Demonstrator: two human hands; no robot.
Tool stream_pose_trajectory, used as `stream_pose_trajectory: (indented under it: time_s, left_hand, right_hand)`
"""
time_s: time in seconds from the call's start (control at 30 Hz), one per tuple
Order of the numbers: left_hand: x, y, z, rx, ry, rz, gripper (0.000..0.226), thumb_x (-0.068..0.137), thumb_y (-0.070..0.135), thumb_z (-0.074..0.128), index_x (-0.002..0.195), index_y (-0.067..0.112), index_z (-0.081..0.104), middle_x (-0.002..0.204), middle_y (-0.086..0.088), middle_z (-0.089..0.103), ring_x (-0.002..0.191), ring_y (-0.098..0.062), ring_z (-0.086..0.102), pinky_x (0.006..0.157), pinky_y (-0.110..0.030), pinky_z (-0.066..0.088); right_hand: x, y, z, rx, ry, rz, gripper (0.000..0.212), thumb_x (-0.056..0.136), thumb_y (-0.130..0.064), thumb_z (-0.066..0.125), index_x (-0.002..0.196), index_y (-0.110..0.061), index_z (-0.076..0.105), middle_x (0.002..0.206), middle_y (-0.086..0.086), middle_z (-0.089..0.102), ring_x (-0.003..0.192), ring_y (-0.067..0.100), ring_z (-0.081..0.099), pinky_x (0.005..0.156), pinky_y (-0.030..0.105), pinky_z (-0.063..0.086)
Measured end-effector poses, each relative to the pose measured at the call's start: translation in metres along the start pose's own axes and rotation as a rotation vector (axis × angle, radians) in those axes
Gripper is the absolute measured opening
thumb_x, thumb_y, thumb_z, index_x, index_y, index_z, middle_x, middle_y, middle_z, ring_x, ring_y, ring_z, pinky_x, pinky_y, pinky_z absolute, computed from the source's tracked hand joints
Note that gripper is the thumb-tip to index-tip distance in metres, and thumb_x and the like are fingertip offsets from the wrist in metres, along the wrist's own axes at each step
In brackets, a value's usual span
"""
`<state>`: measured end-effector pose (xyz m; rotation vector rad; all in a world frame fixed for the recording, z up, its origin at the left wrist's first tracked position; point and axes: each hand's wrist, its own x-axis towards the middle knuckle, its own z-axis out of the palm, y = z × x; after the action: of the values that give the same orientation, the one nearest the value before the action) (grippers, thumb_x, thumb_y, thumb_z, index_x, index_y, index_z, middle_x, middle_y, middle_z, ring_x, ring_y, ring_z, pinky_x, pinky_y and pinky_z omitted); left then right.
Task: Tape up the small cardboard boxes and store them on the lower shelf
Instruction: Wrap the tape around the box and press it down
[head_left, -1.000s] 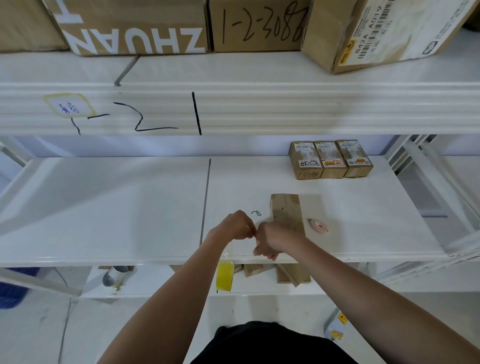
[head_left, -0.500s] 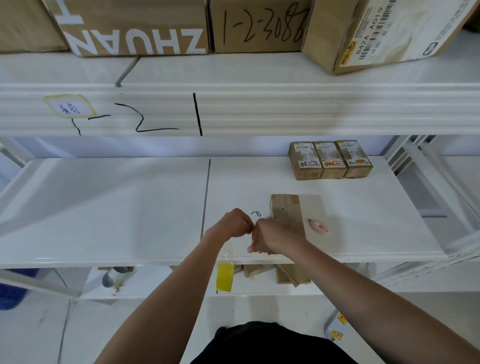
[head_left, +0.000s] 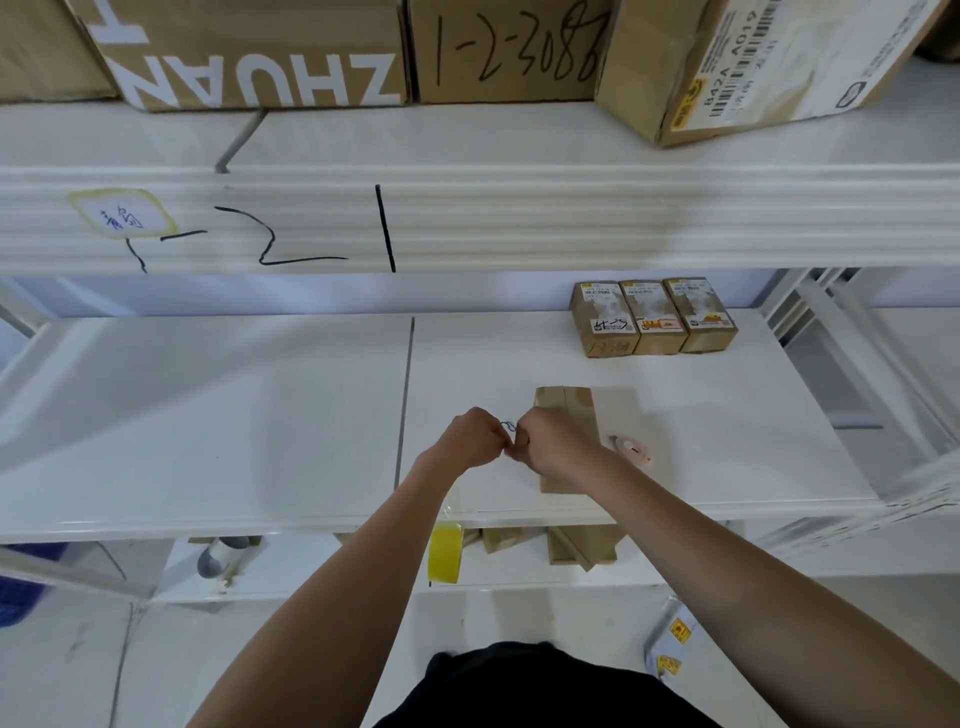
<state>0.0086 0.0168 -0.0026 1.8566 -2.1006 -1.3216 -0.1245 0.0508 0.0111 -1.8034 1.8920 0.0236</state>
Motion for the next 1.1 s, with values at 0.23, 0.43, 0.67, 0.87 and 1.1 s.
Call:
stream_pose_trajectory:
  time_s: [0.23, 0.43, 0.67, 0.87, 1.1]
  left_hand:
    - [0.012, 0.011, 0.008, -0.243, -0.028, -0.068, 0.026, 0.104, 0.013, 0.047, 0.107, 0.004, 0.071, 0.104, -0.013, 0.073, 0.067, -0.015, 0.061, 0.058, -0.019, 0.047]
    - [0.011, 0.019, 0.021, -0.569, -0.158, -0.144, 0.033, 0.104, 0.001, 0.043, 0.133, -0.001, 0.059, 0.129, -0.020, 0.063, 0.100, -0.032, 0.065, 0.099, -0.042, 0.054]
    - [0.012, 0.017, 0.023, -0.662, -0.217, -0.101, 0.031, 0.101, 0.001, 0.049, 0.128, 0.005, 0.063, 0.121, -0.014, 0.070, 0.098, -0.030, 0.064, 0.102, -0.047, 0.052]
    - [0.017, 0.007, 0.019, -0.869, -0.102, -0.168, 0.038, 0.106, 0.022, 0.050, 0.143, 0.011, 0.049, 0.119, -0.011, 0.057, 0.104, -0.033, 0.058, 0.101, -0.047, 0.051]
    - [0.019, 0.012, 0.016, -0.895, -0.362, -0.071, 0.067, 0.094, 0.065, 0.050, 0.147, 0.024, 0.042, 0.144, -0.012, 0.053, 0.128, -0.038, 0.055, 0.108, -0.051, 0.046]
  right_hand:
    - [0.004, 0.030, -0.005, 0.046, 0.309, 0.126, 0.032, 0.096, -0.021, 0.061, 0.126, -0.012, 0.055, 0.119, 0.012, 0.059, 0.115, 0.031, 0.056, 0.089, 0.039, 0.052]
    - [0.015, 0.043, 0.003, 0.247, 0.089, 0.490, 0.083, 0.097, -0.043, 0.061, 0.155, -0.005, 0.016, 0.150, 0.025, 0.033, 0.138, 0.043, 0.037, 0.112, 0.053, 0.036]
    - [0.025, 0.048, 0.015, 0.338, 0.128, 0.580, 0.091, 0.088, -0.038, 0.074, 0.153, -0.009, 0.017, 0.148, 0.020, 0.035, 0.138, 0.042, 0.037, 0.109, 0.051, 0.037]
    - [0.011, 0.066, 0.007, 0.545, 0.241, 0.531, 0.081, 0.078, -0.052, 0.074, 0.141, -0.017, 0.039, 0.131, 0.006, 0.058, 0.122, 0.033, 0.055, 0.094, 0.042, 0.045]
    - [-0.001, 0.059, -0.006, 1.165, 0.192, 0.310, 0.044, 0.092, -0.036, 0.065, 0.132, -0.019, 0.059, 0.112, 0.005, 0.071, 0.101, 0.023, 0.069, 0.085, 0.040, 0.059]
